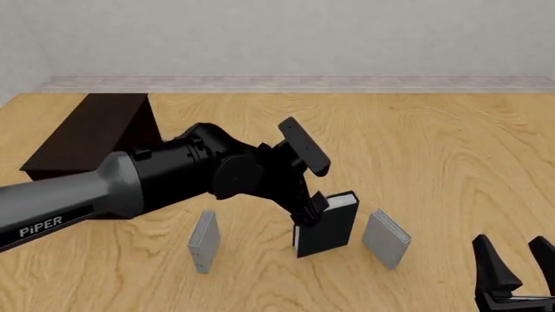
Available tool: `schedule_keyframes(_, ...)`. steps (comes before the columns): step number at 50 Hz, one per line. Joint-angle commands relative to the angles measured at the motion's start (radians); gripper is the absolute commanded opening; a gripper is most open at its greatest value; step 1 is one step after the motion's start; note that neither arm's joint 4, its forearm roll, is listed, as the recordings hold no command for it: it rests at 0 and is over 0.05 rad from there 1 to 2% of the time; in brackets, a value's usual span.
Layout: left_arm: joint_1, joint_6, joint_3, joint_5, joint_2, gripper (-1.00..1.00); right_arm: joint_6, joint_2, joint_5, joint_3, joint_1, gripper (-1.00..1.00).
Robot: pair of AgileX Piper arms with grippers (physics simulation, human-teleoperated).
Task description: Pick up the book in the middle and place it on the cabinet shelf.
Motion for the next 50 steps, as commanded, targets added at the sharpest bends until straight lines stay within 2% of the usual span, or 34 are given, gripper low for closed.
schedule_keyframes(1, -0.003, -0.004, 0.007, -0.010, 0.046, 1.00, 0.000, -0.003, 0.004, 0.000, 0.000, 1.00)
schedule_keyframes(15, -0.020, -0.017, 0.038, -0.023, 0.076, 1.00, 0.001, -0.005, 0.007, 0.000, 0.000, 1.00)
schedule_keyframes(23, -0.001, -0.008, 0.016, -0.010, 0.094, 1.00, 0.002, -0.005, 0.007, -0.001, -0.001, 1.00)
schedule_keyframes(38, 0.024, -0.003, 0.053, -0.047, 0.135, 1.00, 0.003, 0.002, 0.000, 0.000, -0.002, 1.00)
schedule_keyframes(50, 0.012, -0.006, 0.073, -0.066, 0.160, 1.00, 0.003, -0.002, 0.004, 0.000, -0.003, 1.00)
